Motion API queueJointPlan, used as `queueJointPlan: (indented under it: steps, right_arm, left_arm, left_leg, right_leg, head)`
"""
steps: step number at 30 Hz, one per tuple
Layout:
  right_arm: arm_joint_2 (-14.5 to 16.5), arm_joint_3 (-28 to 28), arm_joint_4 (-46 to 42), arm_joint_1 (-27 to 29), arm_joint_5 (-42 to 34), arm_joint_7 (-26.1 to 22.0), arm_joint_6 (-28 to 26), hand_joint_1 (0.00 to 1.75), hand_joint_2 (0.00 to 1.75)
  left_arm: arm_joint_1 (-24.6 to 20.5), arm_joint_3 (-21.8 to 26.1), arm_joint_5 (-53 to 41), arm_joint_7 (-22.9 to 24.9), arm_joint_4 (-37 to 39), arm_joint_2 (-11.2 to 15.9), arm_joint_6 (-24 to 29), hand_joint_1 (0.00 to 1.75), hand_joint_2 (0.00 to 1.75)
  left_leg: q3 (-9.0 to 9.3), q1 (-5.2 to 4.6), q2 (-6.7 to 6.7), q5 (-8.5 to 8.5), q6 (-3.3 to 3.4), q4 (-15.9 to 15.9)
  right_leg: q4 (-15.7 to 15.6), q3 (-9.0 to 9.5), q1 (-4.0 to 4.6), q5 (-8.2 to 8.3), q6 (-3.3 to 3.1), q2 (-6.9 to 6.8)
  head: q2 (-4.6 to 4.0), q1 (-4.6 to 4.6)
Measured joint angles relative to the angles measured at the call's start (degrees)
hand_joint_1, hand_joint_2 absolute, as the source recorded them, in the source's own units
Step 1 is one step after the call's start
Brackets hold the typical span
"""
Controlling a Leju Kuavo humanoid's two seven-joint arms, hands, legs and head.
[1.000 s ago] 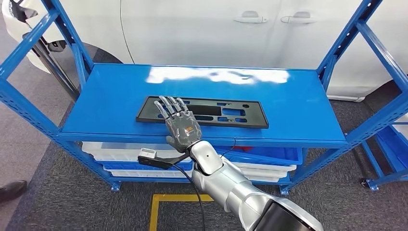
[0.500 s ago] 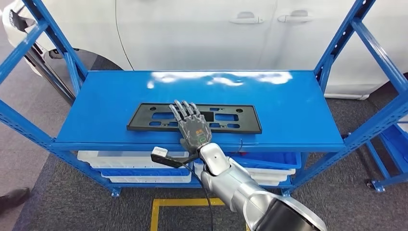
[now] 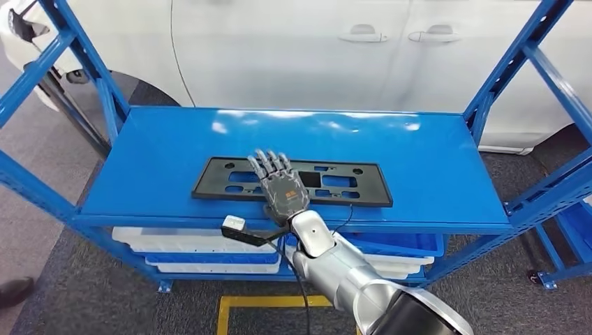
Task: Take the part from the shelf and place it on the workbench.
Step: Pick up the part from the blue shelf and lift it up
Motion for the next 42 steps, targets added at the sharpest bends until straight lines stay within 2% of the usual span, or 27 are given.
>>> queueJointPlan:
  steps: [2,3,4,5,7,8,9,11,13,14,16,18,19,20,22,24,27,29,30,32,33,34,35,36,38,40,42]
  right_arm:
    - [-0.06,-0.21,0.06,0.16,0.42,0.00,0.03,0.00,1.75]
    - [-0.11,-0.27,0.11,0.32,0.57,0.00,0.04,0.00,1.75]
    - [-0.17,-0.32,0.15,0.46,0.65,0.00,0.05,0.00,1.75]
    - [-0.21,-0.38,0.18,0.53,0.68,0.00,0.05,0.00,1.75]
    - [-0.26,-0.48,0.19,0.47,0.68,0.00,0.05,0.00,1.75]
    - [-0.27,-0.52,0.19,0.41,0.69,0.00,0.05,0.00,1.75]
    - [-0.27,-0.54,0.19,0.37,0.74,0.01,0.08,0.00,1.75]
    - [-0.29,-0.56,0.19,0.34,1.18,0.17,0.17,0.00,1.75]
    - [-0.29,-0.57,0.18,0.35,2.28,0.61,0.33,0.00,1.75]
    - [-0.28,-0.57,0.17,0.33,2.91,0.92,0.41,0.00,1.75]
    - [-0.29,-0.57,0.21,0.39,4.06,1.58,0.75,0.01,1.75]
    - [-0.33,-0.57,0.36,0.58,4.97,2.43,1.46,0.74,1.75]
    - [-0.37,-0.57,0.45,0.67,5.42,2.87,2.04,1.17,1.75]
    - [-0.40,-0.57,0.54,0.72,5.75,3.27,2.66,1.60,1.75]
    - [-0.44,-0.57,0.64,0.70,6.16,3.76,4.01,1.75,1.75]
    - [-0.46,-0.60,0.70,0.57,6.22,3.84,5.03,1.75,1.75]
    - [-0.48,-0.64,0.81,0.47,6.37,3.82,5.82,1.75,1.75]
    - [-0.48,-0.66,0.83,0.40,6.52,3.83,6.15,1.75,1.75]
    - [-0.48,-0.66,0.83,0.37,6.60,3.83,6.30,1.75,1.75]
    - [-0.50,-0.67,0.87,0.39,6.75,3.86,6.52,1.75,1.75]
    - [-0.51,-0.67,0.90,0.43,6.80,3.91,6.55,1.75,1.75]
    - [-0.53,-0.68,0.91,0.46,6.83,3.96,6.58,1.75,1.75]
    - [-0.54,-0.70,0.91,0.46,6.84,4.04,6.60,1.75,1.75]
    - [-0.54,-0.72,0.91,0.43,6.85,4.09,6.60,1.75,1.75]
    - [-0.54,-0.78,0.89,0.32,6.89,4.17,6.63,1.75,1.75]
    - [-0.51,-0.79,0.87,0.24,7.01,4.16,6.74,1.75,1.75]
    - [-0.49,-0.85,0.85,0.20,7.15,4.14,6.95,1.75,1.75]
  left_arm:
    - [-0.06,0.03,-0.09,0.00,0.00,0.02,0.00,0.00,0.00]
    - [-0.04,0.07,-0.10,0.00,0.00,0.03,0.00,0.00,0.00]
    - [-0.01,0.10,-0.11,0.00,0.00,0.04,0.00,0.00,0.00]
    - [0.02,0.14,-0.11,0.00,0.00,0.03,0.00,0.00,0.00]
    - [0.02,0.20,-0.11,0.00,0.01,0.01,0.00,0.00,0.00]
    - [-0.02,0.22,-0.11,0.00,0.01,-0.01,0.00,0.00,0.00]
    - [-0.06,0.25,-0.12,0.00,0.01,-0.02,0.00,0.00,0.00]
    - [-0.12,0.31,-0.19,0.00,0.01,-0.01,0.00,0.00,0.00]
    - [-0.14,0.41,-0.28,-0.03,0.01,0.03,0.00,0.00,0.00]
    - [-0.18,0.46,-0.33,-0.07,0.01,0.03,0.00,0.00,0.00]
    - [-0.20,0.68,-0.40,-0.17,0.00,0.05,0.00,0.00,0.00]
    - [-0.10,0.86,-0.44,-0.25,0.00,0.10,0.00,0.00,0.00]
    - [-0.04,0.92,-0.45,-0.29,0.00,0.13,0.00,0.00,0.00]
    - [0.00,0.98,-0.46,-0.34,0.00,0.16,0.00,0.00,0.00]
    - [-0.03,1.13,-0.50,-0.40,0.00,0.26,0.00,0.00,0.00]
    - [-0.20,1.26,-0.60,-0.43,0.00,0.34,0.00,0.00,0.00]
    - [-0.36,1.33,-0.69,-0.43,0.00,0.38,-0.01,0.00,0.00]
    - [-0.44,1.35,-0.72,-0.45,0.00,0.35,-0.05,0.00,0.00]
    - [-0.51,1.35,-0.73,-0.47,0.00,0.33,-0.10,0.00,0.00]
    - [-0.61,1.37,-0.74,-0.58,0.00,0.33,-0.18,0.00,0.00]
    - [-0.60,1.39,-0.73,-0.67,0.00,0.33,-0.20,0.00,0.00]
    - [-0.56,1.44,-0.73,-0.77,0.00,0.34,-0.20,0.00,0.00]
    - [-0.53,1.51,-0.72,-0.87,0.00,0.34,-0.20,0.00,0.00]
    - [-0.49,1.58,-0.72,-0.97,0.00,0.34,-0.20,0.00,0.00]
    - [-0.47,1.69,-0.72,-1.14,0.00,0.28,-0.26,0.00,0.00]
    - [-0.48,1.81,-0.71,-1.29,0.00,0.20,-0.38,0.00,0.00]
    - [-0.48,2.01,-0.71,-1.51,0.00,0.16,-0.54,0.00,0.00]
  left_leg:
    - [0.10,-0.05,0.03,-0.23,0.29,0.04]
    - [0.18,-0.07,0.02,-0.37,0.36,0.08]
    - [0.34,-0.08,-0.02,-0.54,0.37,0.13]
    - [0.59,-0.09,-0.08,-0.74,0.33,0.17]
    - [1.31,-0.14,-0.19,-1.26,0.09,0.19]
    - [1.53,-0.21,-0.24,-1.51,-0.14,0.19]
    - [1.65,-0.24,-0.25,-1.70,-0.42,0.17]
    - [1.76,-0.28,-0.22,-1.86,-1.09,-0.03]
    - [1.82,-0.20,-0.14,-2.44,-1.63,0.37]
    - [1.25,-0.18,-0.11,-3.40,-1.84,1.86]
    - [-1.86,-0.09,-0.08,-6.54,-2.15,8.23]
    - [-5.79,-0.04,-0.08,-8.75,-2.46,15.13]
    - [-6.65,-0.03,-0.07,-8.26,-2.54,16.08]
    - [-6.38,-0.01,-0.06,-6.68,-2.54,14.80]
    - [-3.13,0.01,0.01,-2.07,-2.36,7.11]
    - [-0.46,-0.19,0.03,0.00,-1.89,1.19]
    - [-0.10,-0.35,-0.08,-0.08,-0.95,0.15]
    - [0.06,-0.16,-0.04,0.07,-0.34,-0.14]
    - [0.13,-0.05,0.00,0.14,-0.07,-0.27]
    - [0.14,-0.05,0.06,0.09,0.28,-0.30]
    - [0.15,-0.07,0.08,0.05,0.33,-0.29]
    - [0.19,-0.08,0.07,0.00,0.34,-0.29]
    - [0.28,-0.08,0.02,-0.05,0.30,-0.28]
    - [0.43,-0.08,-0.04,-0.12,0.22,-0.28]
    - [0.71,-0.18,-0.15,-0.35,-0.09,-0.22]
    - [0.74,-0.30,-0.19,-0.52,-0.60,-0.19]
    - [0.81,-0.30,-0.18,-0.54,-1.25,-0.38]
  right_leg:
    - [8.06,-4.65,-0.21,-2.76,0.32,-0.08]
    - [10.71,-6.49,-0.30,-3.05,0.37,-0.10]
    - [11.17,-7.29,-0.35,-2.13,0.32,-0.10]
    - [9.24,-6.89,-0.36,-0.15,0.16,-0.11]
    - [1.21,-3.69,-0.20,4.62,-0.52,-0.12]
    - [-2.25,-2.23,-0.03,5.98,-0.84,-0.12]
    - [-4.43,-1.34,0.16,6.56,-1.07,-0.11]
    - [-5.38,-1.06,0.38,6.33,-1.32,-0.01]
    - [-5.96,-0.55,0.05,6.41,-1.78,0.03]
    - [-6.31,-0.21,-0.14,6.44,-2.05,0.00]
    - [-6.61,0.23,-0.21,6.31,-2.49,-0.09]
    - [-6.56,0.33,-0.10,6.11,-2.68,-0.10]
    - [-6.51,0.43,-0.06,5.99,-2.70,-0.07]
    - [-6.45,0.59,-0.05,5.83,-2.65,-0.01]
    - [-6.20,1.03,-0.03,5.34,-2.39,0.08]
    - [-5.79,1.06,0.20,4.94,-1.95,0.14]
    - [-5.66,0.84,0.33,4.81,-1.20,0.19]
    - [-4.31,0.36,0.23,3.74,-0.61,0.16]
    - [-1.99,-0.68,0.15,2.37,-0.30,0.12]
    - [5.70,-4.42,-0.14,-1.23,0.18,0.01]
    - [9.28,-6.28,-0.28,-2.43,0.31,-0.02]
    - [11.21,-7.39,-0.38,-2.63,0.37,-0.06]
    - [10.58,-7.25,-0.44,-1.57,0.31,-0.09]
    - [7.78,-6.03,-0.46,0.33,0.13,-0.11]
    - [-0.69,-2.03,-0.26,4.29,-0.52,-0.14]
    - [-5.21,0.00,0.10,5.55,-0.98,-0.16]
    - [-5.73,0.11,0.25,5.46,-1.31,-0.14]
  head:
    - [0.00,0.15]
    - [0.00,0.15]
    - [0.00,0.17]
    - [0.00,0.16]
    - [0.00,0.15]
    - [0.01,0.12]
    - [0.01,0.09]
    - [0.01,0.02]
    - [0.00,-0.04]
    - [0.00,-0.10]
    - [0.00,-0.22]
    - [0.00,-0.24]
    - [0.00,-0.25]
    - [0.00,-0.26]
    - [0.00,-0.24]
    - [0.01,-0.24]
    - [0.01,-0.17]
    - [0.01,-0.07]
    - [0.01,-0.02]
    - [0.00,0.16]
    - [0.00,0.16]
    - [0.00,0.16]
    - [0.00,0.16]
    - [0.00,0.17]
    - [0.00,0.16]
    - [0.00,0.13]
    - [0.00,0.11]
